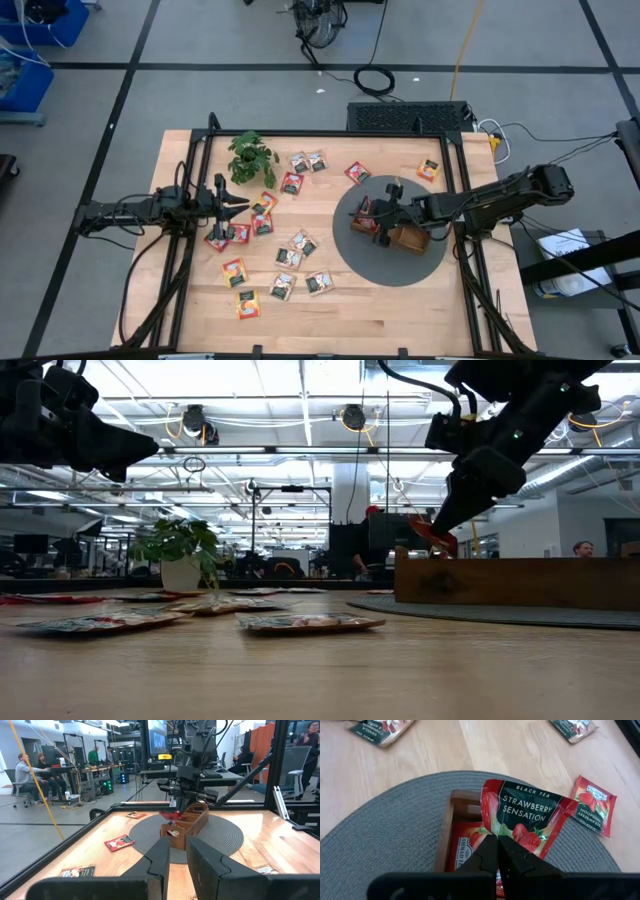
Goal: Pick & Place Tea
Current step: Put the red tea bag into the left section of the wooden organizer
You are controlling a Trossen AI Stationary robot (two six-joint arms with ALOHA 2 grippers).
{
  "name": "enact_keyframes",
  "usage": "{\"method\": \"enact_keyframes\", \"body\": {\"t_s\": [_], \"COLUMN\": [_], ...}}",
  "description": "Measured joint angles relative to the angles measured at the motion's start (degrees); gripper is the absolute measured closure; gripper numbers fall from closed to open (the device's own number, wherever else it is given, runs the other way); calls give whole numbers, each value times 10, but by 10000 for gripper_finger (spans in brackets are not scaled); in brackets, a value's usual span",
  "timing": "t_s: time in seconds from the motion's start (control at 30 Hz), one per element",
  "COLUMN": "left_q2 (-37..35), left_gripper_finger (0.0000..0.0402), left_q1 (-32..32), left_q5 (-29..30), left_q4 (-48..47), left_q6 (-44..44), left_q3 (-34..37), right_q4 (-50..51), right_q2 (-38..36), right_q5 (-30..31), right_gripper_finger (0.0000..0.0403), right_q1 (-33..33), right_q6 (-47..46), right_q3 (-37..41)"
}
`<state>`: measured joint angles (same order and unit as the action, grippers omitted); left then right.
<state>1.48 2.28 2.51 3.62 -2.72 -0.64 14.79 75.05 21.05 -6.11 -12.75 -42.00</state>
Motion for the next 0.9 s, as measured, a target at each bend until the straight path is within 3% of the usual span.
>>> {"method": "enact_keyframes", "body": {"t_s": [0.37, 0.57, 0.9], "left_q2": [0, 0, 0], "left_gripper_finger": [330, 330, 330], "left_q1": [0, 0, 0], "left_q5": [0, 0, 0], "left_q4": [0, 0, 0], "left_q6": [0, 0, 0], "left_q3": [0, 0, 0], "right_q4": [1, 2, 0], "right_q2": [0, 0, 0], "right_q5": [-6, -63, -62], "right_gripper_finger": [403, 397, 317], "right_q1": [-8, -7, -3], "right_q6": [1, 18, 19], "right_q3": [0, 4, 4]}}
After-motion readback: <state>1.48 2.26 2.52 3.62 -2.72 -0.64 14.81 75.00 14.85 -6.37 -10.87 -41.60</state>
